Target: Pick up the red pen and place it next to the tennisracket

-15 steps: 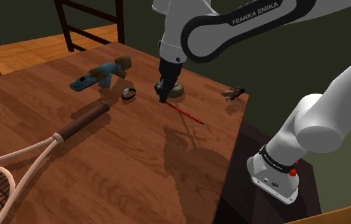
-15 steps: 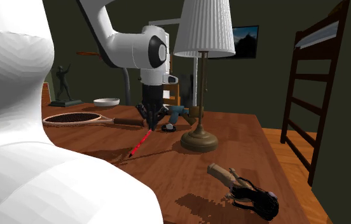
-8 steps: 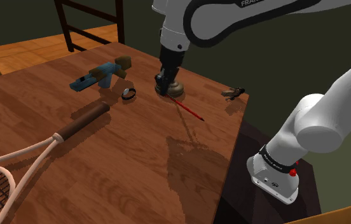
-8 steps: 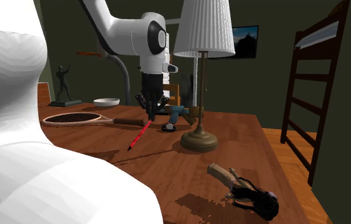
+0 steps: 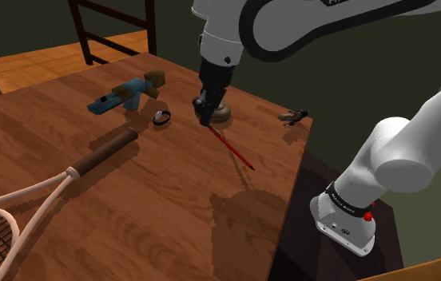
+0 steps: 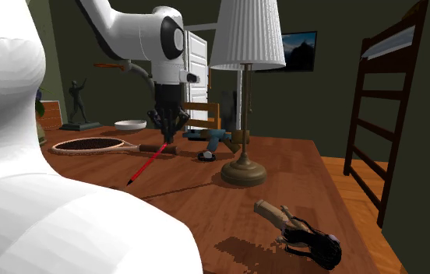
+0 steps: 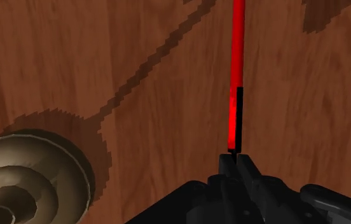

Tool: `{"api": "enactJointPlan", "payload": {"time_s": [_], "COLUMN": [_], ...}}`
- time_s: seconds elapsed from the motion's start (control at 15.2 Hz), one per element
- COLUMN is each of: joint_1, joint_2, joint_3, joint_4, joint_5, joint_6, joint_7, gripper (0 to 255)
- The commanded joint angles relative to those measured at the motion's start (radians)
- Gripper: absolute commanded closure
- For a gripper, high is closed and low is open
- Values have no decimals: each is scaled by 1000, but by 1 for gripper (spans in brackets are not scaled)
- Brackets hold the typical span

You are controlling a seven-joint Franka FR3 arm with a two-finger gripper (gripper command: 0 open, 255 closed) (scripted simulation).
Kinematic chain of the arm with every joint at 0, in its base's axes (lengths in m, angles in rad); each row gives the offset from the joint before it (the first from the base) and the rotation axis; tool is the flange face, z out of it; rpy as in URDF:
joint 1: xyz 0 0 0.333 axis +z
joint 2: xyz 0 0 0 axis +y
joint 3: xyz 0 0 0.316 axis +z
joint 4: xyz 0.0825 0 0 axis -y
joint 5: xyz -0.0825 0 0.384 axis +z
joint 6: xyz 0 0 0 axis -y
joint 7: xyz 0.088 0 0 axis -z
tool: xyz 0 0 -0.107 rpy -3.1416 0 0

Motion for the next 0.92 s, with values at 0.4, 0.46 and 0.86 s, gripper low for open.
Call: {"api": "enactJointPlan", "payload": {"time_s": [0.4, 0.46, 0.86], "joint_1": [82, 91, 143], "joint_2": [-15, -13, 29], "joint_3": [124, 141, 245], "joint_4": [1, 5, 54], "joint_5": [19, 19, 0], "joint_6": [6, 7, 11], "joint_7": [196, 222, 390], "gripper": [255, 255, 255]}}
